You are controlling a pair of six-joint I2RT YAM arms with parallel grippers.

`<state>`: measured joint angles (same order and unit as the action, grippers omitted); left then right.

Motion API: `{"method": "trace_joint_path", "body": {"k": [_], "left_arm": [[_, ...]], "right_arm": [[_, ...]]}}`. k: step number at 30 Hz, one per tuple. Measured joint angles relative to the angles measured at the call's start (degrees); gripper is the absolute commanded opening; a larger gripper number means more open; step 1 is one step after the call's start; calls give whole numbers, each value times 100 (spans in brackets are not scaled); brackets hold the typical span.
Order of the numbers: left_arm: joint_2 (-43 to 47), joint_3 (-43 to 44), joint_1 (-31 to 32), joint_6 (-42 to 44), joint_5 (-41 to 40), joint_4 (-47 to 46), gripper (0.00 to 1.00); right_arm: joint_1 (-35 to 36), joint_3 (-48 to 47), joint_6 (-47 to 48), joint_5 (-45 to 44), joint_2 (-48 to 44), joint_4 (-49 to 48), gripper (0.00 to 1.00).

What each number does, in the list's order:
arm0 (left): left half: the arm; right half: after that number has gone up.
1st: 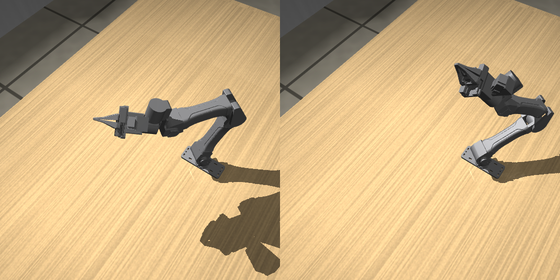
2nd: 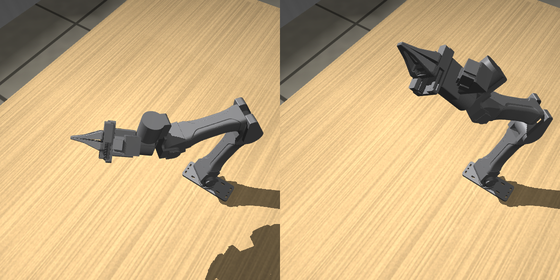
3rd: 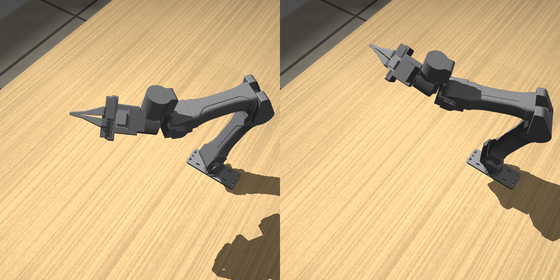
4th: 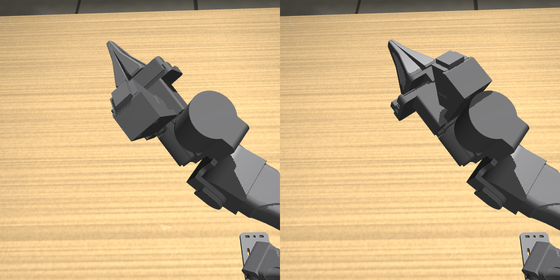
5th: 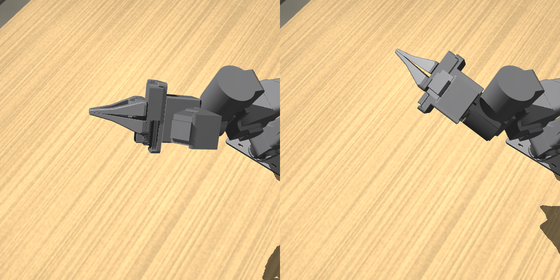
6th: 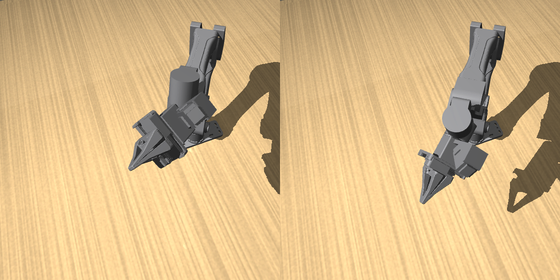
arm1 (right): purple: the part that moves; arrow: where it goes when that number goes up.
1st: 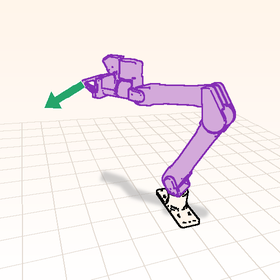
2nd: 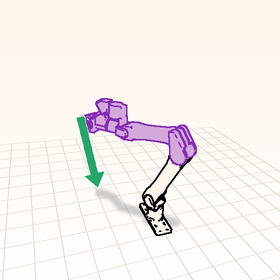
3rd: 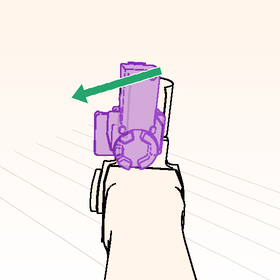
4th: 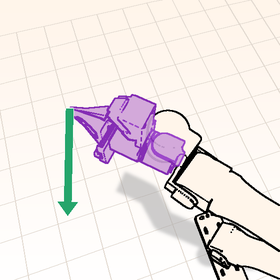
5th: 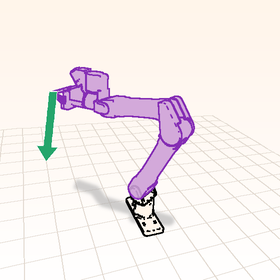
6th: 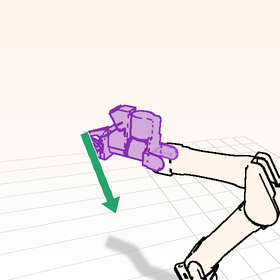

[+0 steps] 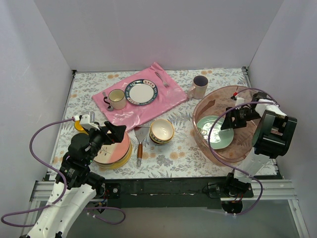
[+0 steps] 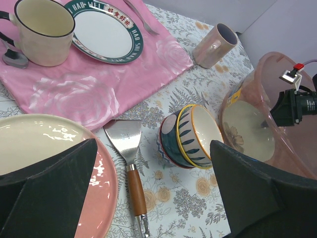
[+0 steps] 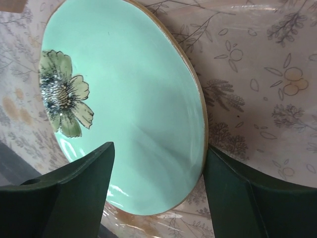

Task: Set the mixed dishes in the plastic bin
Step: Place the plate in the plastic bin, then pick up the plate at the center of the board.

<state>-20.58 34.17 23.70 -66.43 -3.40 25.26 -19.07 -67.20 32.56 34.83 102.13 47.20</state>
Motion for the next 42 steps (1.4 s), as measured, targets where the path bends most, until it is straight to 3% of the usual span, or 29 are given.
{"method": "trace_joint_path", "body": {"k": [17,31,42], "left_arm": [[-26,0,0,-28,-7,7,98],[-26,35,0,-955,72,361,98],[-619,254,0,-1729,485,678,98]], "right_arm": [[151,0,13,-920,-704,-299,98],[380,7,271,-1080,-1980,-413,99],[1196,48,251,-236,-3259,-549,99]]}}
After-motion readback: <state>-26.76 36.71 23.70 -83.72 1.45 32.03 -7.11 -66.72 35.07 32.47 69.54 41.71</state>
